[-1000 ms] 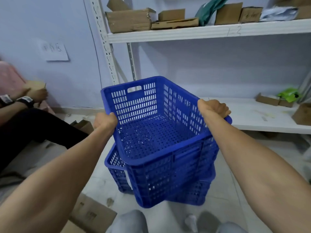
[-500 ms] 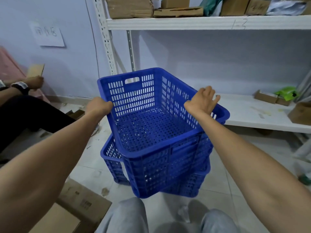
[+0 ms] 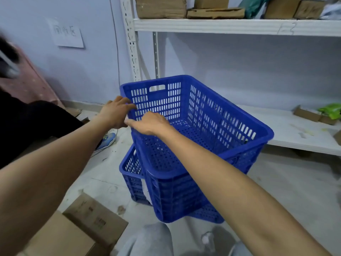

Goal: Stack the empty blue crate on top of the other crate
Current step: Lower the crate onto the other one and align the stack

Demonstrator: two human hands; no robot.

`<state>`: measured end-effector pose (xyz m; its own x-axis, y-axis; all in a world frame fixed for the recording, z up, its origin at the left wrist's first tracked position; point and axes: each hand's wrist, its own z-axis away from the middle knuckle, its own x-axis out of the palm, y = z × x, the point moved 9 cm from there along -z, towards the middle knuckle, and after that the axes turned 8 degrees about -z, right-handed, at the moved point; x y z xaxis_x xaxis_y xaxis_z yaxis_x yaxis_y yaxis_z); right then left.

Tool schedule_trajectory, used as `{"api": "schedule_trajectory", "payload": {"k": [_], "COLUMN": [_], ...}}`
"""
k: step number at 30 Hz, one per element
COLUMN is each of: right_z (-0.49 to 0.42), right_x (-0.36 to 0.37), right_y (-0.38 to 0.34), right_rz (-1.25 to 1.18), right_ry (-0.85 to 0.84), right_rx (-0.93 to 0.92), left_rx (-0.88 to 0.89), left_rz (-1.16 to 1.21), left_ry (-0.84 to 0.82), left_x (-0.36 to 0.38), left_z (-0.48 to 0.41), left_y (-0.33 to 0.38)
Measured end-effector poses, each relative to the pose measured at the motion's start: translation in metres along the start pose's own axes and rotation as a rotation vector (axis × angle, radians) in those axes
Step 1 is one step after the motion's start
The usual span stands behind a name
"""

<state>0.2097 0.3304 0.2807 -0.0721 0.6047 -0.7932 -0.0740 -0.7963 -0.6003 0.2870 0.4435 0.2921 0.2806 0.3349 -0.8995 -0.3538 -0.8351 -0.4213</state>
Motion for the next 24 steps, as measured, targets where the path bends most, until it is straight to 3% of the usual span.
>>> {"api": "schedule_trajectory", "payload": {"k": [4,10,24], "right_z": [0.007,0.011,0.011], "right_x": [0.039,0.038,0.031], "right_y": [-0.030,-0.028,-0.035], "right_rz": [0.174,0.212,0.290], "right_ry": [-0.097,0.018,0.120], "right_rx": [-0.037,0.035,-0.047], "left_rx": [0.092,0.131,0.102], "left_rz": [-0.057,-0.013,-0.012], "left_ry": [0.012,0.040,0.098], "left_x": [0.002,0.001,-0.006], "left_z": [-0.001,-0.001,-0.004], "left_y": [0.015,0.026,0.024]}}
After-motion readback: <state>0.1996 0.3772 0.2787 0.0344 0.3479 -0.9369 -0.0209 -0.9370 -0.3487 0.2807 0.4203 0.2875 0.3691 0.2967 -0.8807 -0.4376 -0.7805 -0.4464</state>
